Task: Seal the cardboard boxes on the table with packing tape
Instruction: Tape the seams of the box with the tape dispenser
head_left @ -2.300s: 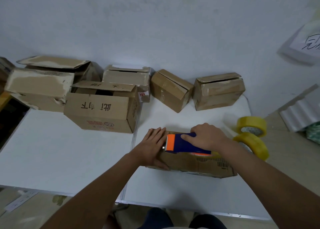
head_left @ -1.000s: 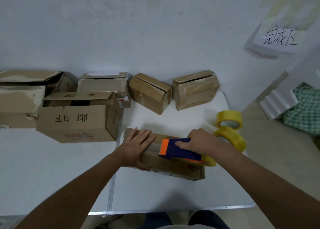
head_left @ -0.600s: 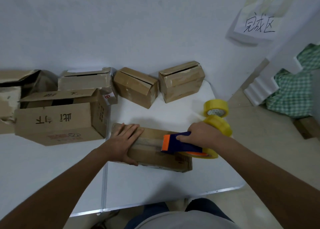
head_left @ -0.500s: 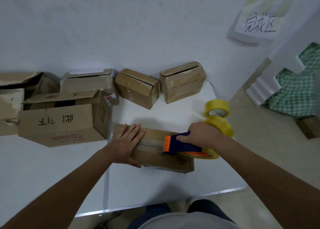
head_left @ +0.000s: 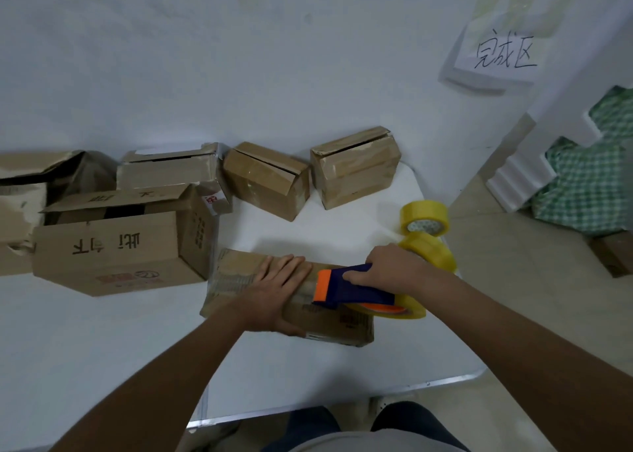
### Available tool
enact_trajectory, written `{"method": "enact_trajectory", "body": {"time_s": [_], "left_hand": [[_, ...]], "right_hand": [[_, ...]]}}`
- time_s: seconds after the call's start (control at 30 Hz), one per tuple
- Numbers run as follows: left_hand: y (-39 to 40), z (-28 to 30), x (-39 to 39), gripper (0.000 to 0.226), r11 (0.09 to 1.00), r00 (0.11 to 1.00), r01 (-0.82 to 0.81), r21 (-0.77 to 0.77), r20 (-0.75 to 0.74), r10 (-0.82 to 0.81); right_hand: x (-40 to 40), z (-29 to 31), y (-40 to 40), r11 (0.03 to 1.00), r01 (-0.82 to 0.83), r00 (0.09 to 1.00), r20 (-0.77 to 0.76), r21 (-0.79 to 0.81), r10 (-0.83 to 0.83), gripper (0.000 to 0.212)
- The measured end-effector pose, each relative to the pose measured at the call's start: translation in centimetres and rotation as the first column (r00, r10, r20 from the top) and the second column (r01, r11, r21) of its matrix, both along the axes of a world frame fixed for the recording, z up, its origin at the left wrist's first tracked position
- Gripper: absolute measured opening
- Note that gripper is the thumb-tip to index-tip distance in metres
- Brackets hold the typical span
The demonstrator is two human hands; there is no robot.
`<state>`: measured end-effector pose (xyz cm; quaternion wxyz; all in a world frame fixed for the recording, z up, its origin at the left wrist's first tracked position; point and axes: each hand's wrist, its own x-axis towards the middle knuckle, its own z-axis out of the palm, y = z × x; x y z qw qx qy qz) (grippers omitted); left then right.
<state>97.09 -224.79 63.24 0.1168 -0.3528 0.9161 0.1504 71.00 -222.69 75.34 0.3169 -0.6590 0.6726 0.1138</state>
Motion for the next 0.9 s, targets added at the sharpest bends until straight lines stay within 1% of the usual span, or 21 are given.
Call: {"method": "enact_trajectory", "body": {"time_s": [0.2,0.33,0.4,0.5,0.6,0.63,0.73,0.8,0.9], "left_hand": [[-0.1,-0.5,0.2,0.127,1.000,1.000,0.014,-0.025,0.021,-0.014],[-0.2,-0.7,0.3,0.125,1.000,1.000,0.015,-0.017,-0.005,-0.015],[-0.2,-0.7,0.2,0.125,1.000,1.000,0.013,-0.014,-0.004,-0.013],[-0.3,-0.5,0.2,0.126,1.000,1.000,0.022,-0.012,0.010,-0.022],[0.4,0.2,-0.6,0.127,0.997,0.999,0.007,-0.071,0.041,-0.004],[1.3,0.2,-1.5,0.127,0.996,0.999,-0.007,-0.085,0.044,0.011],[5.1,-0.7,-5.5,0.125,0.998,0.998,-0.047,-0.050,0.030,0.048],[6.0,-1.6,-6.6,0.120,0.994,0.997,-0.062,-0.085,0.038,0.066],[4.3,-1.6,-4.9,0.109,0.988,0.997,0.041,-0.151,0.073,-0.030]], "right_hand": [[-4.6,-0.7,1.7,0.997,0.073,0.996,0.045,0.027,-0.074,0.055],[-8.3,-1.8,3.7,0.994,0.105,0.993,0.047,0.034,-0.107,0.045],[-9.3,-2.9,4.4,0.993,0.113,0.991,0.073,0.016,-0.114,0.049],[-10.0,-3.9,4.7,0.991,0.136,0.983,0.126,-0.005,-0.134,0.053],[-10.5,-4.5,4.7,0.991,0.136,0.977,0.167,-0.011,-0.132,0.057],[-10.6,-4.8,4.8,0.990,0.141,0.973,0.183,-0.010,-0.137,0.057],[-10.8,-5.3,5.1,0.988,0.152,0.967,0.209,-0.002,-0.148,0.051],[-10.9,-5.7,5.6,0.986,0.166,0.959,0.231,0.007,-0.163,0.048],[-10.1,-6.6,6.7,0.980,0.201,0.942,0.275,-0.002,-0.193,0.049]]}}
